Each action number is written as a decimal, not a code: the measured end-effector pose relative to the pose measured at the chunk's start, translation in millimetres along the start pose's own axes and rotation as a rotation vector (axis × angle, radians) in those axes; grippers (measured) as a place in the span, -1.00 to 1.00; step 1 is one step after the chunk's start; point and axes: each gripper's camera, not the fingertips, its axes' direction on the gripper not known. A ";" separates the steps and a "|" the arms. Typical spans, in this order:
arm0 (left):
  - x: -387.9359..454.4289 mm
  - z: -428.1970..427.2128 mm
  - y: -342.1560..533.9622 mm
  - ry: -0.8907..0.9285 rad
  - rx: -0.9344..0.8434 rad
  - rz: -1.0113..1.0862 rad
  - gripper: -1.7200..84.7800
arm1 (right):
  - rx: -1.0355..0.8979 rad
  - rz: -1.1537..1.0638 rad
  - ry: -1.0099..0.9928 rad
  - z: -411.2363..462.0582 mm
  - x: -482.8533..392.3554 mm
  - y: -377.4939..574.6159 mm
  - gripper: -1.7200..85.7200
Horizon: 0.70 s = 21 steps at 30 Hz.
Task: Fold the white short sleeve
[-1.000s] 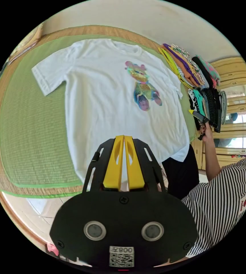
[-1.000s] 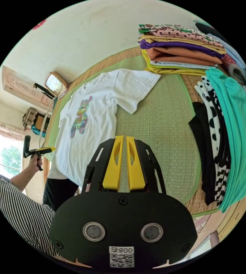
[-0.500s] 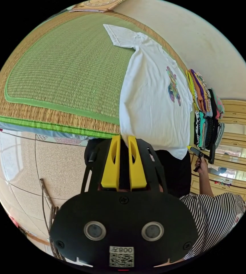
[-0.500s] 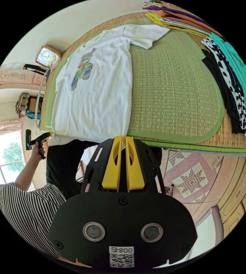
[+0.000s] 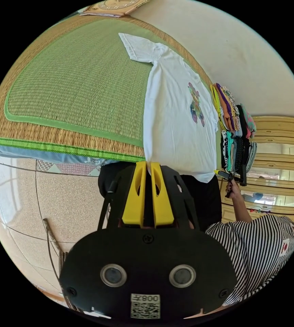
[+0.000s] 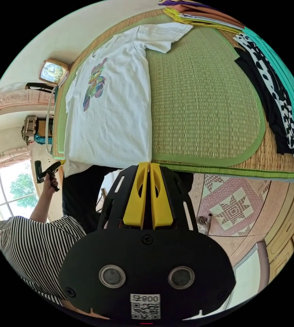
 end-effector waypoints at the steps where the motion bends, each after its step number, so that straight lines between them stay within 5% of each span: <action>1: 0.1 -5.0 -1.9 0.020 0.023 0.001 -0.91 | 0.003 0.005 -0.008 -1.5 1.8 0.5 -0.94; 11: 36.7 5.3 -62.0 0.128 0.101 0.131 -0.90 | 0.208 0.085 -0.083 -43.4 25.3 -18.4 -0.91; 21: 215.4 143.3 -163.5 0.228 -0.076 0.547 -0.87 | 0.416 0.031 0.016 -55.3 12.9 -111.7 -0.82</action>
